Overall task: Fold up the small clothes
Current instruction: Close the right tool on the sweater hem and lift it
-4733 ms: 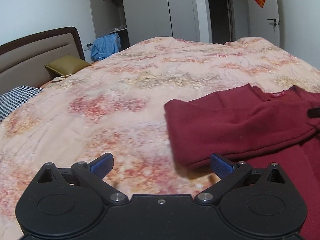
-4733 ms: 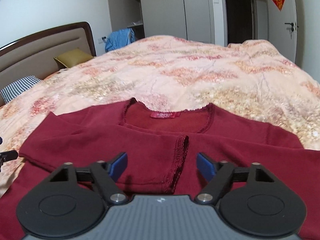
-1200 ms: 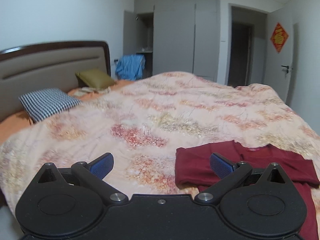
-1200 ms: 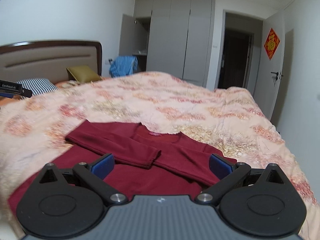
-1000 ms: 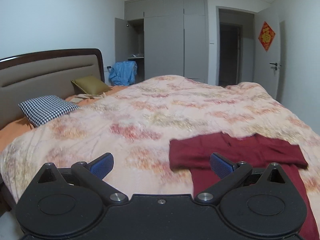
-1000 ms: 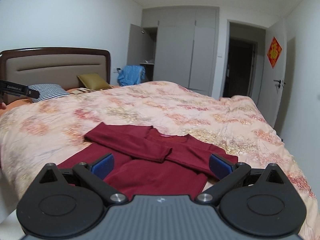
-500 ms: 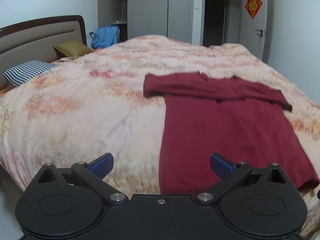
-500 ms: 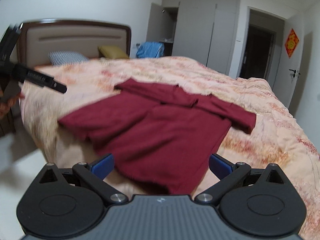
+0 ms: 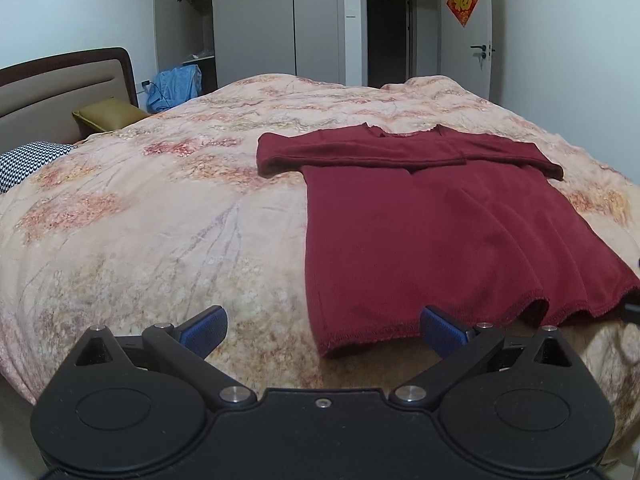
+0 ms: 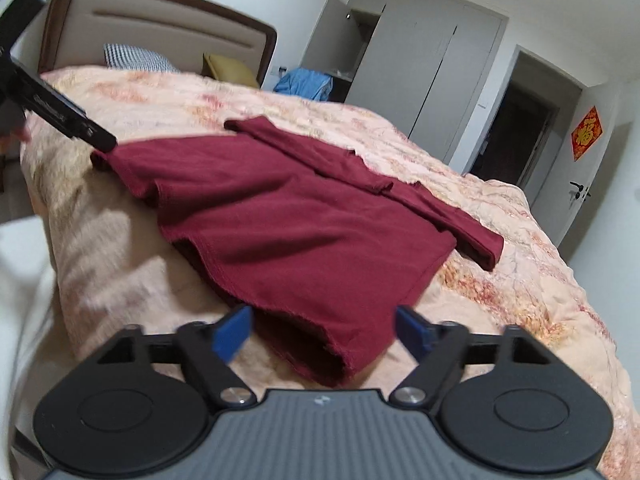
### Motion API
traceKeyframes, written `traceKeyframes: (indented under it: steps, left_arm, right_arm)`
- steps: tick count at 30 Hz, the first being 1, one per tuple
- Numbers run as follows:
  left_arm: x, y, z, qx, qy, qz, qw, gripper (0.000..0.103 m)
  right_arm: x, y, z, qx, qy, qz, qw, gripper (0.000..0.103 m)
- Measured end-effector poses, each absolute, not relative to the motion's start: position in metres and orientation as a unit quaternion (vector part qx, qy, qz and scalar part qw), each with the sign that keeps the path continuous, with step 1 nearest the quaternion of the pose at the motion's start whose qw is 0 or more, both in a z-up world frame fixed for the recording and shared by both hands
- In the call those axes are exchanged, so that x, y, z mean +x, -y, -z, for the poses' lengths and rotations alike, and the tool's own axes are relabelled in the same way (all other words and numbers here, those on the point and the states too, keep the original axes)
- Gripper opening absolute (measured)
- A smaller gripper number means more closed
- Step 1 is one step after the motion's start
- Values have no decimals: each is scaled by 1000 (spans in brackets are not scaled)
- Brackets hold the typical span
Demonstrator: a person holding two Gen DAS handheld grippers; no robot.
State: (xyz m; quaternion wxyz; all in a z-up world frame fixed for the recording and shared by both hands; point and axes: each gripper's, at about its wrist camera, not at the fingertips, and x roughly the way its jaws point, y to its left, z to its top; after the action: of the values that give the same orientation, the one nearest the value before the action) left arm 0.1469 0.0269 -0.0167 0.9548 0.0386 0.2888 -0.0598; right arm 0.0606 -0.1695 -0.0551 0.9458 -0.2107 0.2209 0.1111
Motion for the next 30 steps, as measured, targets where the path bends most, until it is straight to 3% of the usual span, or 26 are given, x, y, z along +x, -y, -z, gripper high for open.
traceKeyframes:
  steps: [1, 5, 11, 14, 19, 20, 23, 24, 30]
  left_arm:
    - [146, -27, 17, 39, -288, 63, 955, 102]
    - [144, -21, 17, 54, -283, 86, 954, 102]
    - [134, -11, 16, 100, -262, 125, 952, 102]
    - [132, -4, 21, 131, -260, 141, 946, 102]
    - [133, 9, 33, 189, -258, 151, 935, 102]
    - [133, 10, 35, 197, -256, 156, 933, 102]
    - [137, 14, 40, 211, -259, 167, 927, 102]
    - [138, 17, 42, 217, -258, 170, 926, 102]
    - [149, 38, 50, 233, -256, 189, 919, 102]
  right_arm:
    - [61, 172, 57, -210, -223, -114, 945, 60]
    - [63, 177, 61, -217, -225, -108, 944, 9]
    - [43, 208, 44, -188, -190, -64, 962, 5]
    - [44, 228, 46, -155, -210, -53, 964, 5]
    - [51, 229, 58, -146, -241, -70, 957, 9]
    - [50, 228, 58, -150, -240, -72, 956, 17]
    - [42, 224, 55, -179, -228, -75, 954, 55]
    - [39, 223, 54, -190, -221, -80, 953, 62]
    - [41, 190, 60, -253, -199, -139, 936, 67]
